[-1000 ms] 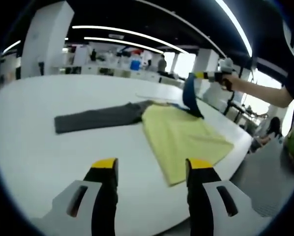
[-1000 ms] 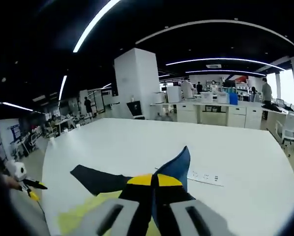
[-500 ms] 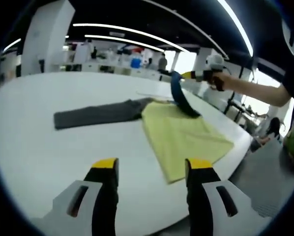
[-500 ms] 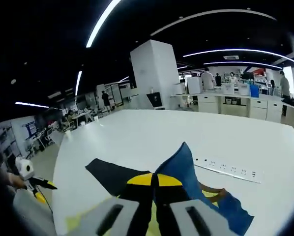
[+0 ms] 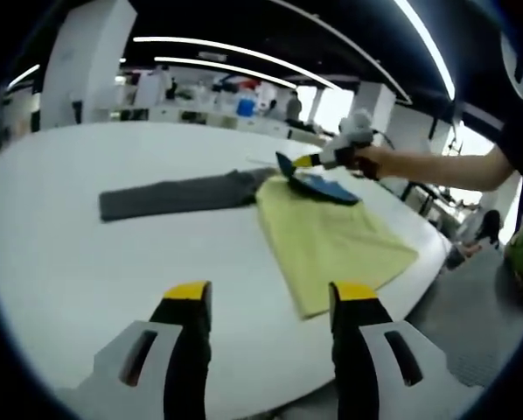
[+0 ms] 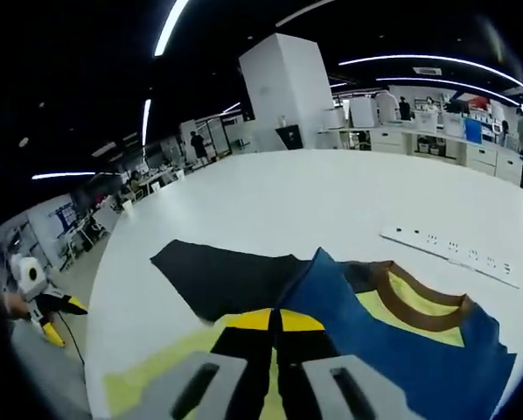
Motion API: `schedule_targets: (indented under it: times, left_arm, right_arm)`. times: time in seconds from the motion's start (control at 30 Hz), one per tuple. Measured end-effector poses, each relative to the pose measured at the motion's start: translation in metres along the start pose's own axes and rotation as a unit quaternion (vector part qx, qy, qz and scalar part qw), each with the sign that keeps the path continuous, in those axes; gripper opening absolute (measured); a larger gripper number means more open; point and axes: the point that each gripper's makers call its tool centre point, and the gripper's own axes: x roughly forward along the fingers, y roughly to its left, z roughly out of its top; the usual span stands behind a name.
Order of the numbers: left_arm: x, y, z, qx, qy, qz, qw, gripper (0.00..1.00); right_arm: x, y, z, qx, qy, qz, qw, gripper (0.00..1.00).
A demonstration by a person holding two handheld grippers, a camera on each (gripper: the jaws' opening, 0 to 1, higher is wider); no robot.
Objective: Fold the garment on the visible template until the final outline fits inside the template.
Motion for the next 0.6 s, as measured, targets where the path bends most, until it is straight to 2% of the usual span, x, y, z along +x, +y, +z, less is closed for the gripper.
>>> schedule_targets:
  times: [0.4,0.6]
  left_arm:
    - [0.001,0.001,-0.001,-0.003,0.003,0.001,1.0000,0.51]
    - [-0.001,0.001,-0.003,-0.005,0.004,0.004,1.0000,0.50]
  right_arm:
    - [0.025,0.003,-0.026,0.016,0.026,0.004,0.9995,0.00]
    - [0.032,0.017,-0.023,0.025,0.023,0.012,0.9994,0.00]
